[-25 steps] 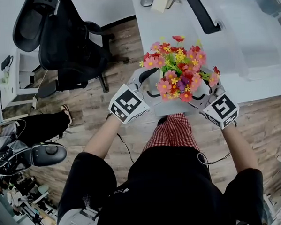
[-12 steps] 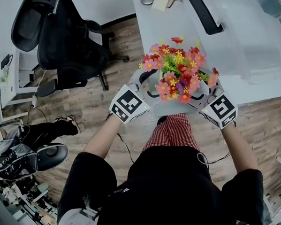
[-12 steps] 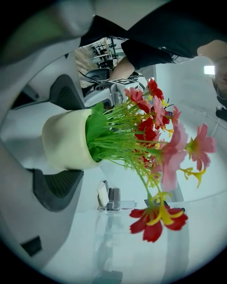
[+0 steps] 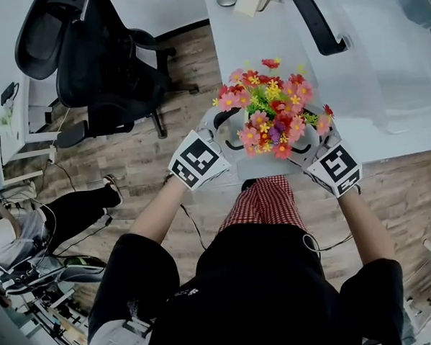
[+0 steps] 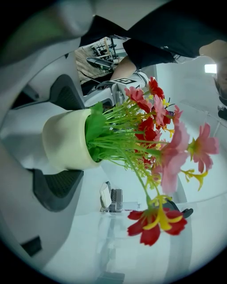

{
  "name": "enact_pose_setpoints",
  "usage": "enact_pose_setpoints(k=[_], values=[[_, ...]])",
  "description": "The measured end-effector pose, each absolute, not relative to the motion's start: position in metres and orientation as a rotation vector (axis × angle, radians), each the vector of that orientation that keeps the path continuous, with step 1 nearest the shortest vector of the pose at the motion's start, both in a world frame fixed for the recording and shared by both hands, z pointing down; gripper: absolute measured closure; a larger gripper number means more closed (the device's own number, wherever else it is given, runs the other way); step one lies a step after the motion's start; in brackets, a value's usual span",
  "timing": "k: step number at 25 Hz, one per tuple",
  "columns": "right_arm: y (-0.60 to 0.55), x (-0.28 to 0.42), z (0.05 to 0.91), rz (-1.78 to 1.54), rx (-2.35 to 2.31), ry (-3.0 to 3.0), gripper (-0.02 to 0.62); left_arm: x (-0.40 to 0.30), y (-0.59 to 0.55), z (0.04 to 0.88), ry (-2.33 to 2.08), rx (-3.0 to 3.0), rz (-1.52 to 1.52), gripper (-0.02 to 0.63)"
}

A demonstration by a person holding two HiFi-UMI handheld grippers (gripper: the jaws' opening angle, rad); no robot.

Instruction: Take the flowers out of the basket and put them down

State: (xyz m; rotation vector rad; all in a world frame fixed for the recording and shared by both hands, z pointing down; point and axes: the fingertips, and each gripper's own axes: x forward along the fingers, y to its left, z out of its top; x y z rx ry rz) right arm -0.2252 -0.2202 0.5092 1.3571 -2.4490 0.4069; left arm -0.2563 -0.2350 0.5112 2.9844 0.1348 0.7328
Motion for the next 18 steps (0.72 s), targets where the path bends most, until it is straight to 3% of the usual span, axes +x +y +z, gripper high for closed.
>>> enact_pose_setpoints(k=[18], values=[[-0.222,-0.223,0.521,0.431,1.357,-2.434,0.158,-0.255,-0.237,0.522,0.129,2.970,0.766,0.212]])
